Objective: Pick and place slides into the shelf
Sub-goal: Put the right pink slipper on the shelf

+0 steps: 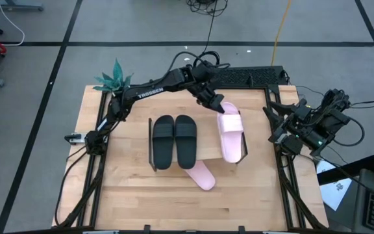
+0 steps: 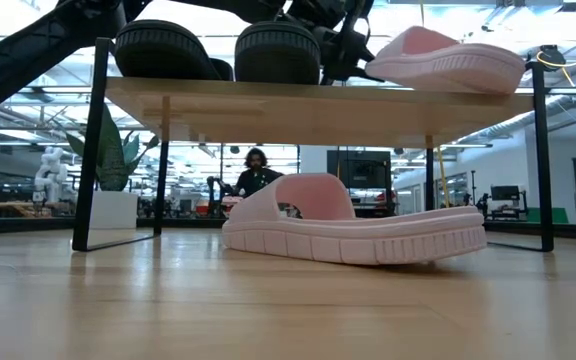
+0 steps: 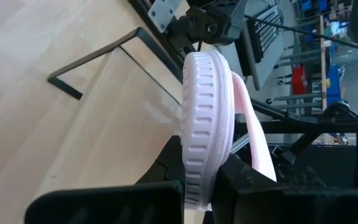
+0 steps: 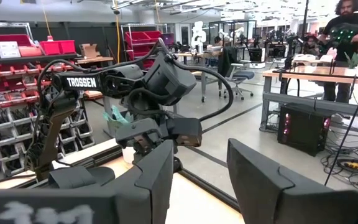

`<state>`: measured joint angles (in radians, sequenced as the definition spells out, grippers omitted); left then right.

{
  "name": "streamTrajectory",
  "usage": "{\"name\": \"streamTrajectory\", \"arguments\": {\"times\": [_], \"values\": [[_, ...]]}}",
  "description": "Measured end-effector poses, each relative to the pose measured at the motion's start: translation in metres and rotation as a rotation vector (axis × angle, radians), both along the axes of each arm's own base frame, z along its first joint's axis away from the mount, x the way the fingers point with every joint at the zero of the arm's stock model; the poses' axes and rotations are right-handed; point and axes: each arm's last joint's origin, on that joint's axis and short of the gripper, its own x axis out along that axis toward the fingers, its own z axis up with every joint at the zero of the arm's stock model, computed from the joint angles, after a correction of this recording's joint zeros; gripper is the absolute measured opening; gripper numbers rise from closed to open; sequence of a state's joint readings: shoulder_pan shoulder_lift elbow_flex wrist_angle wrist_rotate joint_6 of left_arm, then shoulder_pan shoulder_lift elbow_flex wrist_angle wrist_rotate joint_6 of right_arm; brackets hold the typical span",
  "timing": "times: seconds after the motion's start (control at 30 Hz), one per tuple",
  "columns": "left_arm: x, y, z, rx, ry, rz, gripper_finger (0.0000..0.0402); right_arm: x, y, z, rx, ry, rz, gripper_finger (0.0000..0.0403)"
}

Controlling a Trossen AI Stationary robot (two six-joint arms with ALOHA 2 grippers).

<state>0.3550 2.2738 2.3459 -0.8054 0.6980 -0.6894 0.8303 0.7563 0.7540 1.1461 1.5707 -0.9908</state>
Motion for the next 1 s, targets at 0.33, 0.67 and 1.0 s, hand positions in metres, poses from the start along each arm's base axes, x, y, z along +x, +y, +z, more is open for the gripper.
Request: {"name": "streamTrajectory", "arguments": {"times": [0.33, 0.67, 1.0], "values": [[0.003, -0.003, -0.014, -0.001, 0.045, 0.000, 0.0021, 0.000, 0.000, 0.000, -0.004, 0.004, 0.000, 0.0139], [0.012, -0.005, -0.056, -0.114, 0.078, 0.001, 0.0029, 0.000, 0.000, 0.000, -0.004, 0.004, 0.000, 0.0139], [0.013, -0.005, -0.055, -0.109, 0.034, -0.027, 0.0028, 0.000, 0.000, 0.000, -0.005, 0.004, 0.000, 0.0139]]}}
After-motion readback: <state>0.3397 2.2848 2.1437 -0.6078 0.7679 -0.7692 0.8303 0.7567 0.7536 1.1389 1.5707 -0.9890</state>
